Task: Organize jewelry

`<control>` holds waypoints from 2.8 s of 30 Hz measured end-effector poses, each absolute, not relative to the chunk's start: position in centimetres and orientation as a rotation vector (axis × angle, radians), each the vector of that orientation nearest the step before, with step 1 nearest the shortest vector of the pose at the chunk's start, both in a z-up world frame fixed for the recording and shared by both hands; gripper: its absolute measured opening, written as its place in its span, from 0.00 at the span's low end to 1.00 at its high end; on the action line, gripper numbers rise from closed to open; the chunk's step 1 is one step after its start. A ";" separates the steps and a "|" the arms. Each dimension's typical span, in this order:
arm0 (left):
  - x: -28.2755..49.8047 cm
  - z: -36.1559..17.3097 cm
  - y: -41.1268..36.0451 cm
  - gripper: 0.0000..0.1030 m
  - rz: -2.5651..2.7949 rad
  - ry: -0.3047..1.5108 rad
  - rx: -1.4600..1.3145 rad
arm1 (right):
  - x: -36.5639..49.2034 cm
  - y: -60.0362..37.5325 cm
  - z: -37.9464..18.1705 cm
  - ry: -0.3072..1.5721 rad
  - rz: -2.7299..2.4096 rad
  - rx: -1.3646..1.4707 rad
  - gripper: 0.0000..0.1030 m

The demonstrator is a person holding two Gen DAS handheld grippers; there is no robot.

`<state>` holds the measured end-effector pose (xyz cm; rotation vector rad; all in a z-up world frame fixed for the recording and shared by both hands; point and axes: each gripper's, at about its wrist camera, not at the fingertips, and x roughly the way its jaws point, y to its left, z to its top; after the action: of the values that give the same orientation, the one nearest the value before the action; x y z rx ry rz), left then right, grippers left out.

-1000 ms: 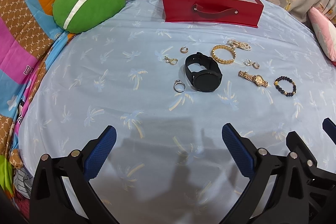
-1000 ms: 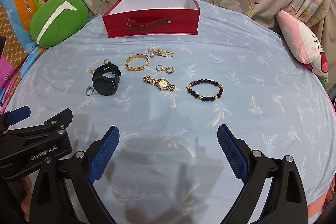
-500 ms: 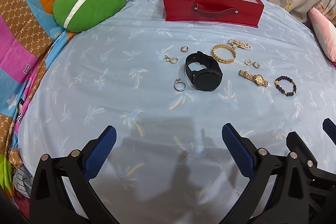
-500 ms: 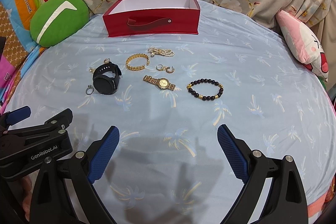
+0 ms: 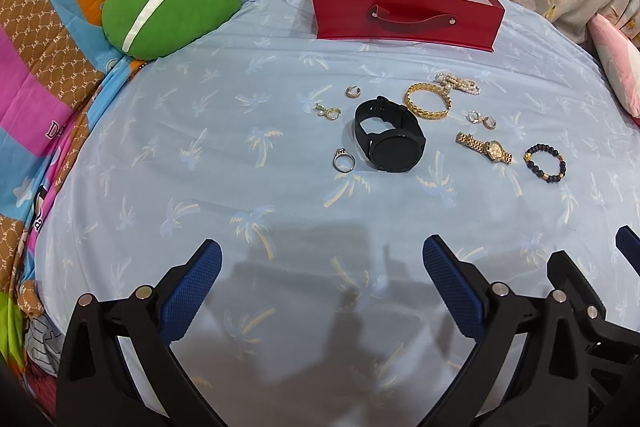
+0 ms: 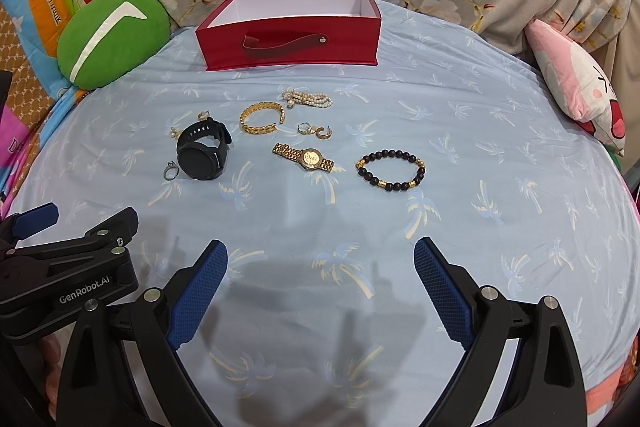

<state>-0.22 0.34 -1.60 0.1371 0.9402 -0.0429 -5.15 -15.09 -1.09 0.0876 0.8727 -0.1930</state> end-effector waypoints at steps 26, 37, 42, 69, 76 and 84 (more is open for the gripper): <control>0.4 -1.9 0.1 0.95 -0.032 0.965 0.138 | -5.0 -15.4 -1.7 0.887 -0.195 0.096 0.90; 2.4 -2.1 0.5 0.95 -0.030 0.980 0.083 | -3.5 -18.3 -2.6 0.906 -0.224 0.144 0.90; 4.7 -2.2 1.8 0.95 -0.023 0.999 -0.021 | -2.6 -20.3 -3.1 0.914 -0.246 0.174 0.90; 12.1 -5.8 -7.5 0.72 -0.142 1.046 0.161 | 0.3 -24.4 -5.4 0.953 -0.286 0.245 0.90; 12.6 -6.2 -6.7 0.49 -0.153 1.068 0.114 | 0.6 -24.4 -5.7 0.961 -0.283 0.253 0.90; 12.0 -5.6 -6.2 0.48 -0.177 1.045 0.086 | 0.9 -24.2 -5.9 0.961 -0.275 0.250 0.90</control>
<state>12.03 -6.23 -5.60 0.0859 1.0452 -0.1773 0.92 -24.25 -5.87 0.2498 0.9609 -0.2750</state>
